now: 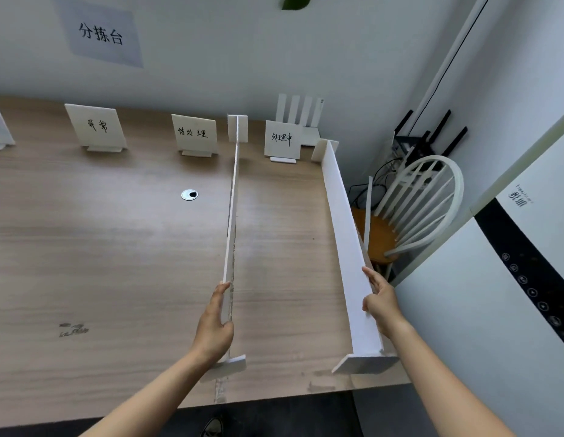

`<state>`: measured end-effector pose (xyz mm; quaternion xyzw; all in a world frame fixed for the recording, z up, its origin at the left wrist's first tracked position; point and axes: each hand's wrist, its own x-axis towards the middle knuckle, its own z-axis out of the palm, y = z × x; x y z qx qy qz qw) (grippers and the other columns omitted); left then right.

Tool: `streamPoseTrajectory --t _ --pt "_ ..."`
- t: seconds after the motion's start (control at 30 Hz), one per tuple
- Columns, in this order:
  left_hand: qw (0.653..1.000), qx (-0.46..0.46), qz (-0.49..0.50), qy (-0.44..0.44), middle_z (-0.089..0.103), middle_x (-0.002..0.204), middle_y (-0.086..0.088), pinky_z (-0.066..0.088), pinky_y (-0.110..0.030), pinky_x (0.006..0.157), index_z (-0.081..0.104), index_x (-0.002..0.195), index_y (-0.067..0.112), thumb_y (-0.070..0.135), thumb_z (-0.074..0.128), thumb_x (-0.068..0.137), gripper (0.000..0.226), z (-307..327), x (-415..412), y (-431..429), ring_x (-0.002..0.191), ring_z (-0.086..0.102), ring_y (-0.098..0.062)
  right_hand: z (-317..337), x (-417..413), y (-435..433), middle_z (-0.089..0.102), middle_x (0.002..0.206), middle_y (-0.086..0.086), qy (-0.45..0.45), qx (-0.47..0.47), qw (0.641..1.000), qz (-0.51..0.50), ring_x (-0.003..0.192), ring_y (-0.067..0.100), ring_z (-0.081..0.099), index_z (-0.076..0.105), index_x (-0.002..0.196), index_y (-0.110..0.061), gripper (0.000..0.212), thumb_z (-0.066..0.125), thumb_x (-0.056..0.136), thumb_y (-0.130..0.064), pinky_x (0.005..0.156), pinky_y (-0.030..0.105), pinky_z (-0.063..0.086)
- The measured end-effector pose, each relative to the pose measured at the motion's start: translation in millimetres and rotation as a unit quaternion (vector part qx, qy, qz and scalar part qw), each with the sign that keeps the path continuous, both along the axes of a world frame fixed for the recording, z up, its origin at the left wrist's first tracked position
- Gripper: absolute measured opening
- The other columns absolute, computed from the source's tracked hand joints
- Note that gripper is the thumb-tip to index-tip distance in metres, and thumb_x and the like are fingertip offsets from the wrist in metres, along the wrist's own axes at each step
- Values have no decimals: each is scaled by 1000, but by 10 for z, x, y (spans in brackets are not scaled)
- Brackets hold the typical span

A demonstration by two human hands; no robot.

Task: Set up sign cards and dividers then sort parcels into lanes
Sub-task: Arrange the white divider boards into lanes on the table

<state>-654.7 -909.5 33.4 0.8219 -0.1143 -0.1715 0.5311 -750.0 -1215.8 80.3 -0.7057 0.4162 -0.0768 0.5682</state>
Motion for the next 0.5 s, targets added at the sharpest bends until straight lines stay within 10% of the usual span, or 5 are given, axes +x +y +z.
streamPoseTrajectory --t 0.5 --pt "999 24 39 4 31 150 0 20 -20 109 35 143 17 -24 36 71 82 -406 -106 -290 140 25 -14 -355 -15 -577 36 152 5 3 -27 999 26 138 26 36 39 144 -18 81 35 77 27 60 20 46"
